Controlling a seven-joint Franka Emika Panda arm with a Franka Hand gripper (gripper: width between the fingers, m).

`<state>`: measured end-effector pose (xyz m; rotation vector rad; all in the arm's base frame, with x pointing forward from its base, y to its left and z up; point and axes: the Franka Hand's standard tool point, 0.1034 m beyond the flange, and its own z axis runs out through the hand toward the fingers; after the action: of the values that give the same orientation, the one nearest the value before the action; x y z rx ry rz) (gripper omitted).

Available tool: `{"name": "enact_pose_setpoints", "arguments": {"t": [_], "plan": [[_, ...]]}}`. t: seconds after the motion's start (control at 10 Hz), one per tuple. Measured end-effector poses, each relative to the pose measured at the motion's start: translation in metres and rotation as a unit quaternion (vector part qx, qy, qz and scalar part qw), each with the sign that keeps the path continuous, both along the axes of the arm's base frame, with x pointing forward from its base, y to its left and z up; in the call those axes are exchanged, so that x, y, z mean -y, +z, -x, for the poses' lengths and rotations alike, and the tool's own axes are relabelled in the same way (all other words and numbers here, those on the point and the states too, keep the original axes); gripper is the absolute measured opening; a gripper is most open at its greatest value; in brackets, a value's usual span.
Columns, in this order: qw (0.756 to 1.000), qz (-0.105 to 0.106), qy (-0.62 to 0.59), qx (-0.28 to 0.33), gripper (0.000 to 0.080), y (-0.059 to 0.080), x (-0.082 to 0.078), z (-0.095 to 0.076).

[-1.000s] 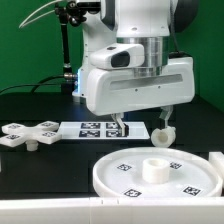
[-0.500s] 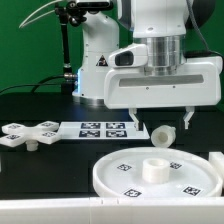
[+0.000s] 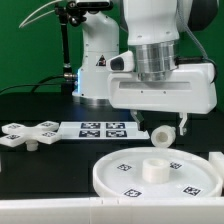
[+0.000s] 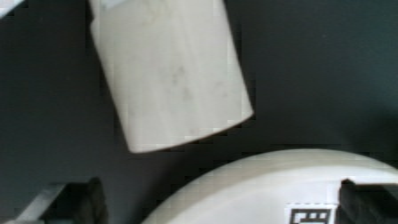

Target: Assemble round table

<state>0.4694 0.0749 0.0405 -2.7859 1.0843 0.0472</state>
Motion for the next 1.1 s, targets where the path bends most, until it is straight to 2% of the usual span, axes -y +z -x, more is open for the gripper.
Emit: {"name": "enact_pose_setpoints", "arguments": {"t": [0.2, 0.5, 0.7, 0.9, 1.1], "plan": [[0.999, -0.007, -0.036, -0.005, 0.0649, 0.0, -0.001, 0.0], [1.0, -0.013, -0.004, -0.022, 0.0649, -0.005, 0.002, 0.006], [0.997, -0.037, 0.025, -0.07, 0.0649, -0.007, -0.001, 0.011], [0.992, -0.062, 0.038, -0.106, 0.0649, -0.007, 0.001, 0.008], [0.98, -0.102, 0.056, -0.159, 0.0649, -0.009, 0.004, 0.008]]}}
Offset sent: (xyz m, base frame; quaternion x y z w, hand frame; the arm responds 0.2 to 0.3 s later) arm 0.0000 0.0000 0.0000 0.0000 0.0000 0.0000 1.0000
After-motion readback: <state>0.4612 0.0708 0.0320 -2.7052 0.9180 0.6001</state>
